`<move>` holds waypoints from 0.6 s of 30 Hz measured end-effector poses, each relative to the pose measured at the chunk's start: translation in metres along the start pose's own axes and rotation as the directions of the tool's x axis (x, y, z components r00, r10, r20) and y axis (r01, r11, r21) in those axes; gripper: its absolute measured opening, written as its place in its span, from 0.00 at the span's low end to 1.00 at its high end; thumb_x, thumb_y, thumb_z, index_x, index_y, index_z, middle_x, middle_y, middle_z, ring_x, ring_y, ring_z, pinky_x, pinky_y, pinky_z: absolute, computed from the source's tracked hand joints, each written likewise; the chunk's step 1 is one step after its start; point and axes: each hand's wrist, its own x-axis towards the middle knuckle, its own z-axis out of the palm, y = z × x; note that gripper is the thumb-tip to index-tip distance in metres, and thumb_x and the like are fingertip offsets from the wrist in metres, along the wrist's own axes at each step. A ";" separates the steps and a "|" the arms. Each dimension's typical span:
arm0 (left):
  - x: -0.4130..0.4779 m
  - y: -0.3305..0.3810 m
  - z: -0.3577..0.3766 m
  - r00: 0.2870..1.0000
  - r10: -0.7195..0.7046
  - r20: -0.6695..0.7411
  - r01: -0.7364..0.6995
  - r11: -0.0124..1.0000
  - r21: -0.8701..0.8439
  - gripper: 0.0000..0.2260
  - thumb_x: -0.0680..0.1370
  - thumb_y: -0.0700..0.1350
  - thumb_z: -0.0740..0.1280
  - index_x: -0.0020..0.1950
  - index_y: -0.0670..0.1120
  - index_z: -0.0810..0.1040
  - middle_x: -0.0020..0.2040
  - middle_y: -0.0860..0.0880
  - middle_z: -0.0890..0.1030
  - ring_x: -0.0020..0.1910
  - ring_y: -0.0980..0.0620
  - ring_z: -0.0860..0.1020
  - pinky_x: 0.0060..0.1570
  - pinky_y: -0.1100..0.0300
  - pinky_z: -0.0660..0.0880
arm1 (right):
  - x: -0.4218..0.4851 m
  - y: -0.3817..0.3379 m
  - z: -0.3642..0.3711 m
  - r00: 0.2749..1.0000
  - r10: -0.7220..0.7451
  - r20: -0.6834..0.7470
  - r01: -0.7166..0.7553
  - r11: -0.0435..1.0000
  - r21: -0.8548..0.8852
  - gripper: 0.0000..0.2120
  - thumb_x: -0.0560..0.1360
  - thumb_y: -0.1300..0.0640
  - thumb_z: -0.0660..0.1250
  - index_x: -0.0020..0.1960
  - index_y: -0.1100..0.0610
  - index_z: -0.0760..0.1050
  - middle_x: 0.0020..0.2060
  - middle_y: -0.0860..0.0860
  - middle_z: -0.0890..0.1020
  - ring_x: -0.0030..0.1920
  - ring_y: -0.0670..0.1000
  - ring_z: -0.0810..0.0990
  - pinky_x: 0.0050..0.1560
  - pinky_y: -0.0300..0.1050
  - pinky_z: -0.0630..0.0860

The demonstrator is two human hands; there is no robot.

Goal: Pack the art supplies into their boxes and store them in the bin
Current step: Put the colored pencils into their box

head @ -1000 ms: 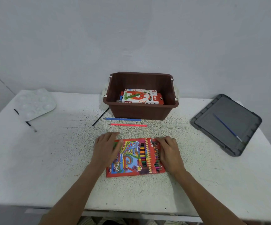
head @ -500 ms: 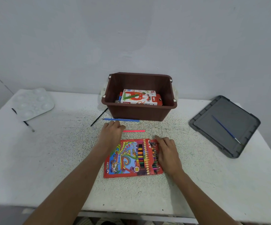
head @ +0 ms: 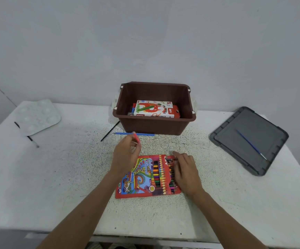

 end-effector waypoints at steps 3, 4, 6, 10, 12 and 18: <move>-0.008 0.012 -0.002 0.982 -0.184 -0.031 0.175 0.965 -0.197 0.05 0.77 0.41 0.71 0.49 0.47 0.77 0.41 0.59 0.82 0.42 0.63 0.82 0.45 0.66 0.78 | 0.004 -0.007 0.000 0.998 0.050 -0.048 -0.046 0.995 0.083 0.12 0.81 0.56 0.58 0.60 0.54 0.77 0.50 0.44 0.74 0.52 0.45 0.69 0.53 0.45 0.70; -0.011 0.015 -0.002 0.971 -0.238 -0.033 0.222 0.941 -0.255 0.04 0.76 0.41 0.72 0.49 0.47 0.78 0.42 0.57 0.83 0.43 0.61 0.83 0.46 0.63 0.79 | 0.005 -0.012 0.000 0.996 0.051 -0.073 -0.045 0.995 0.087 0.11 0.80 0.57 0.59 0.59 0.54 0.78 0.50 0.44 0.73 0.51 0.46 0.69 0.52 0.44 0.69; -0.016 0.020 -0.002 0.946 -0.323 0.005 0.301 0.877 -0.374 0.05 0.76 0.41 0.73 0.49 0.46 0.79 0.43 0.52 0.84 0.44 0.56 0.84 0.48 0.59 0.80 | 0.008 -0.027 -0.001 0.995 0.010 -0.102 -0.002 0.997 0.075 0.13 0.80 0.55 0.59 0.60 0.55 0.77 0.50 0.46 0.74 0.51 0.46 0.68 0.51 0.42 0.68; -0.025 0.037 -0.003 0.899 -0.419 0.131 0.412 0.702 -0.581 0.05 0.75 0.38 0.73 0.50 0.43 0.80 0.41 0.46 0.85 0.43 0.47 0.84 0.48 0.52 0.81 | 0.012 -0.050 0.002 0.988 -0.131 -0.083 0.132 0.991 -0.004 0.17 0.80 0.50 0.57 0.63 0.55 0.77 0.50 0.50 0.75 0.49 0.48 0.69 0.51 0.41 0.68; -0.028 0.041 -0.003 0.886 -0.434 0.162 0.430 0.639 -0.638 0.05 0.75 0.38 0.73 0.50 0.41 0.80 0.42 0.44 0.85 0.44 0.43 0.84 0.49 0.49 0.81 | 0.012 -0.051 0.002 0.984 -0.145 -0.107 0.141 0.989 -0.045 0.15 0.81 0.50 0.57 0.61 0.54 0.77 0.48 0.50 0.75 0.47 0.49 0.70 0.48 0.42 0.69; -0.035 0.020 -0.004 0.923 -0.296 0.247 0.373 0.847 -0.378 0.05 0.77 0.46 0.72 0.51 0.48 0.81 0.44 0.51 0.85 0.46 0.52 0.83 0.50 0.51 0.80 | 0.011 -0.033 -0.012 0.982 -0.158 -0.105 0.143 0.981 -0.132 0.09 0.78 0.54 0.63 0.53 0.55 0.80 0.44 0.50 0.77 0.43 0.48 0.70 0.43 0.44 0.69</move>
